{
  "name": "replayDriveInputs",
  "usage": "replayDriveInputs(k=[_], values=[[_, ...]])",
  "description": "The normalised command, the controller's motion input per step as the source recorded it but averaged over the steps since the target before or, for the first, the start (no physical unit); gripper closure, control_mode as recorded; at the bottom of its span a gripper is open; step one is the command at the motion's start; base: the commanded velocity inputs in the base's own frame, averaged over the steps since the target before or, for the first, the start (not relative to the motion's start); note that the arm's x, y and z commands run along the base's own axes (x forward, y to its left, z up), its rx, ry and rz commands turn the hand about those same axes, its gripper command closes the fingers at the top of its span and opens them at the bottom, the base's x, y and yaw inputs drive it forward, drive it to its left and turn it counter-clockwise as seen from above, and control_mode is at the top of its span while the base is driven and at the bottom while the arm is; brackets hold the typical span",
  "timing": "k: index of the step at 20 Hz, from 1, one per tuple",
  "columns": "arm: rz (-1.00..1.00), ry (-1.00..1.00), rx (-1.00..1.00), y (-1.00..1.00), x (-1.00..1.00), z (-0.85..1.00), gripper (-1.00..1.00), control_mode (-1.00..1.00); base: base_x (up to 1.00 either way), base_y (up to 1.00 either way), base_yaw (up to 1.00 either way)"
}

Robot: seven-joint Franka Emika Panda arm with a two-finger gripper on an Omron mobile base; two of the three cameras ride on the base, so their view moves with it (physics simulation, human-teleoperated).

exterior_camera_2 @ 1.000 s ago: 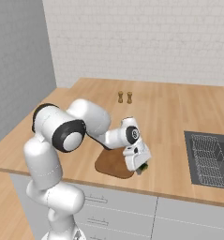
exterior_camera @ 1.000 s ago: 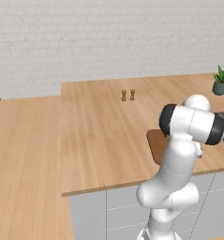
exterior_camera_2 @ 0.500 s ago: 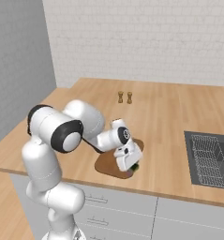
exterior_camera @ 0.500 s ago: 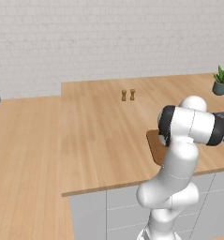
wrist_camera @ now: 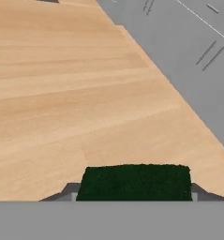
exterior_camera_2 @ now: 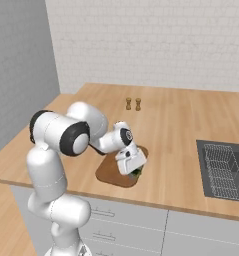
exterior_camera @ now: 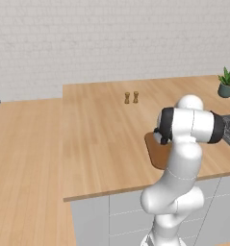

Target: Pick up the sponge from the counter and clean the cutting board by briefly scrubbing or pressing down on the cutting board. Once finished, release the sponge.

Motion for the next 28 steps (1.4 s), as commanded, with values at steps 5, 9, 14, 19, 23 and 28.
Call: replayDriveInputs(k=[5,9,14,19,23,28], values=[[-0.1,0.01,0.0,0.97,0.88,-0.89,1.0,-1.0,0.0,0.0,0.0],[-0.15,-0.02,-0.06,1.0,0.46,-0.8,1.0,-1.0,0.0,0.0,0.0],[-0.24,-0.13,-0.21,0.97,0.35,-0.73,1.0,-1.0,0.0,0.0,0.0],[-0.28,-0.24,-0.2,0.63,0.44,-0.46,1.0,-1.0,0.0,0.0,0.0],[-0.3,-0.32,-0.16,0.91,0.31,-0.26,1.0,-1.0,0.0,0.0,0.0],[-0.32,-0.19,-0.18,1.0,0.45,-0.6,1.0,-1.0,0.0,0.0,0.0]])
